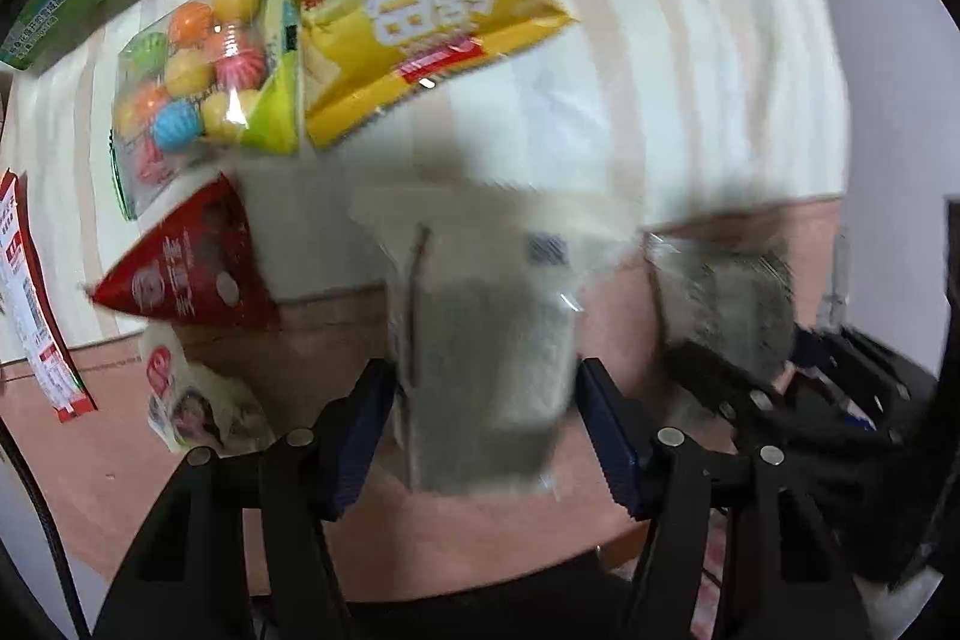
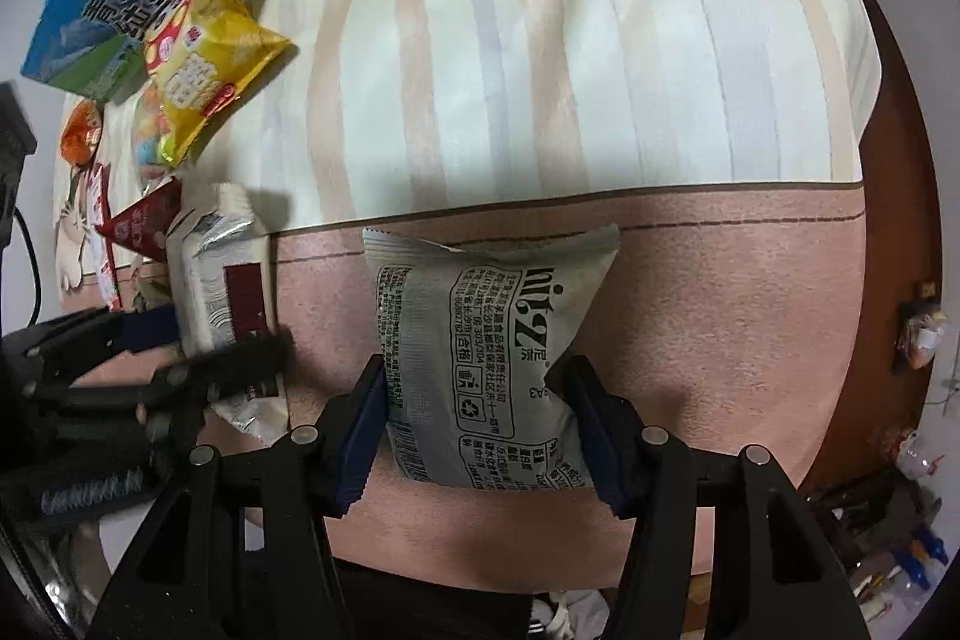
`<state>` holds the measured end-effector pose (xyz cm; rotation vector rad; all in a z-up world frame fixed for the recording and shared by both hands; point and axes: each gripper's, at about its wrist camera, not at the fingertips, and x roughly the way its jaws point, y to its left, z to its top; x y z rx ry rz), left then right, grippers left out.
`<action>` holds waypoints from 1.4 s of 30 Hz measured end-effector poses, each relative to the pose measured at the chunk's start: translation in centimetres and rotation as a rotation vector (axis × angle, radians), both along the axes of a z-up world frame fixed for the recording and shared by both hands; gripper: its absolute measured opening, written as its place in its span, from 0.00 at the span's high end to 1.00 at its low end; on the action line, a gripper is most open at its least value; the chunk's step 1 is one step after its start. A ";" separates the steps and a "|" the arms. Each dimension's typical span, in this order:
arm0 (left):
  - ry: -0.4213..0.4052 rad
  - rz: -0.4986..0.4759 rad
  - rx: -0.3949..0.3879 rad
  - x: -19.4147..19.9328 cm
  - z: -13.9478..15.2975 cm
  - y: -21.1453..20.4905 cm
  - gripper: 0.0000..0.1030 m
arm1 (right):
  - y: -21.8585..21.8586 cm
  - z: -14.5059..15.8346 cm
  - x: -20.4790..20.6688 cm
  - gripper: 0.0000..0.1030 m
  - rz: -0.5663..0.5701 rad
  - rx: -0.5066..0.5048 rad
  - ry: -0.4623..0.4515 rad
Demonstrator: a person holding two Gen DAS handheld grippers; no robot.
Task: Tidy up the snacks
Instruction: 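Carry both white wafer packs into the box and open both tools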
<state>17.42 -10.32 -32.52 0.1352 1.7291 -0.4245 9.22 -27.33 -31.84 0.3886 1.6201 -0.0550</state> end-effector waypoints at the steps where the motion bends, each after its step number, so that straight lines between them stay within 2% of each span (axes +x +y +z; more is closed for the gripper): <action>1: 0.005 0.001 0.003 0.6 -0.5 -0.1 0.41 | 0.1 0.1 -0.3 0.38 -0.005 0.006 0.001; 5: -0.032 -0.017 0.028 1.5 -1.4 -2.6 0.41 | -0.1 -0.1 -0.1 0.38 -0.027 0.000 -0.012; 6: -0.040 -0.012 0.028 1.4 -1.1 -2.8 0.43 | -0.1 0.0 -0.2 0.39 -0.032 -0.004 -0.017; 11: -0.060 0.019 0.050 0.7 -0.2 -1.3 0.44 | 0.1 0.8 -1.2 0.42 -0.019 0.035 -0.020; 15: -0.031 0.041 0.060 1.3 -2.0 -1.8 0.42 | 0.9 -0.4 -1.1 0.33 -0.005 0.032 0.012; 17: -0.044 0.040 0.069 1.4 -2.2 -2.0 0.44 | 1.3 -0.7 -1.0 0.33 0.008 0.002 0.009; 18: -0.056 0.033 0.072 1.8 -2.2 -2.3 0.44 | 1.4 -0.9 -0.9 0.34 0.013 -0.011 0.000; 19: -0.071 0.022 0.075 1.6 -1.7 -2.5 0.44 | 1.5 -0.8 -0.9 0.39 0.014 -0.027 -0.013; 22: -0.144 -0.010 0.069 1.4 0.9 -4.0 0.45 | 1.4 0.2 -1.0 0.52 0.007 -0.039 -0.044; 28: -0.298 -0.026 -0.047 3.5 9.6 -5.3 0.45 | -1.4 5.9 -0.3 0.54 -0.035 0.007 -0.149; 32: -0.365 0.019 -0.145 7.4 15.9 -5.3 0.45 | -2.5 12.0 2.8 0.54 -0.043 0.062 -0.270; 34: -0.397 0.049 -0.181 9.9 18.8 -4.4 0.45 | -3.2 15.1 5.3 0.54 -0.031 0.076 -0.337; 35: -0.412 0.062 -0.191 10.4 20.6 -2.5 0.45 | -2.8 16.9 7.4 0.54 -0.019 0.080 -0.379; 39: -0.484 0.111 -0.149 15.9 23.1 0.5 0.44 | -1.9 19.7 14.1 0.54 0.024 0.044 -0.453; 42: -0.476 0.152 -0.095 21.3 22.1 2.0 0.44 | -1.5 19.2 19.9 0.53 0.046 0.012 -0.441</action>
